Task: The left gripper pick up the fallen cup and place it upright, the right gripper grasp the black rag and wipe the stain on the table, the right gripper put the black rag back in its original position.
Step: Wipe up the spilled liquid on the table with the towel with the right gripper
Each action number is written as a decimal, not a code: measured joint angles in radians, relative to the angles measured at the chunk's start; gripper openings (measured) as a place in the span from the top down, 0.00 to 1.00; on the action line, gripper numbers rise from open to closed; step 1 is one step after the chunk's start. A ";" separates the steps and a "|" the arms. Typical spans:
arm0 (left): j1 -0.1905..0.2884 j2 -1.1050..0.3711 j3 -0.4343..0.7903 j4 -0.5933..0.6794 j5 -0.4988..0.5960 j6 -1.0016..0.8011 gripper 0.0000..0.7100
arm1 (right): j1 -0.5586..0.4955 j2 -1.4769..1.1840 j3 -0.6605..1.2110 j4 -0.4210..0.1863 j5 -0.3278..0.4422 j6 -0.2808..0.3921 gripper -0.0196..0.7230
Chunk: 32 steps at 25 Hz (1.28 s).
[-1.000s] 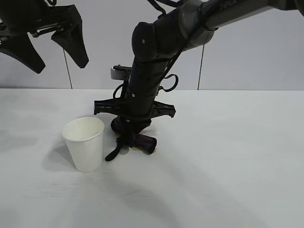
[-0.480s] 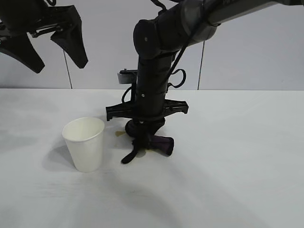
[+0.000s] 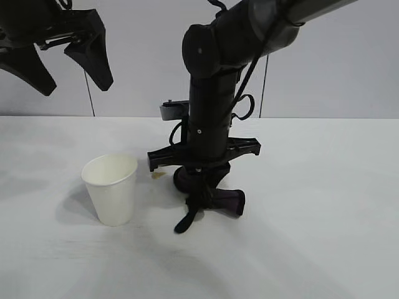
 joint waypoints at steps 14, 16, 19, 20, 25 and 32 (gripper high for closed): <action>0.000 0.000 0.000 0.000 -0.005 0.000 0.04 | 0.065 0.046 -0.028 0.091 -0.204 0.011 0.85; 0.000 0.000 0.000 0.001 -0.008 0.000 0.04 | 0.065 0.066 -0.067 0.095 -0.208 0.012 0.85; 0.000 0.000 0.000 0.001 -0.009 0.000 0.04 | 0.056 0.105 -0.143 0.095 -0.196 0.028 0.85; 0.000 0.000 0.000 0.001 -0.009 0.000 0.04 | 0.049 0.121 -0.173 0.095 -0.188 0.037 0.85; 0.000 0.000 0.000 0.001 -0.010 0.000 0.04 | -0.010 0.165 -0.260 0.089 -0.151 0.051 0.85; 0.000 0.000 0.000 0.001 -0.018 0.000 0.04 | -0.087 0.164 -0.270 0.039 -0.086 0.052 0.85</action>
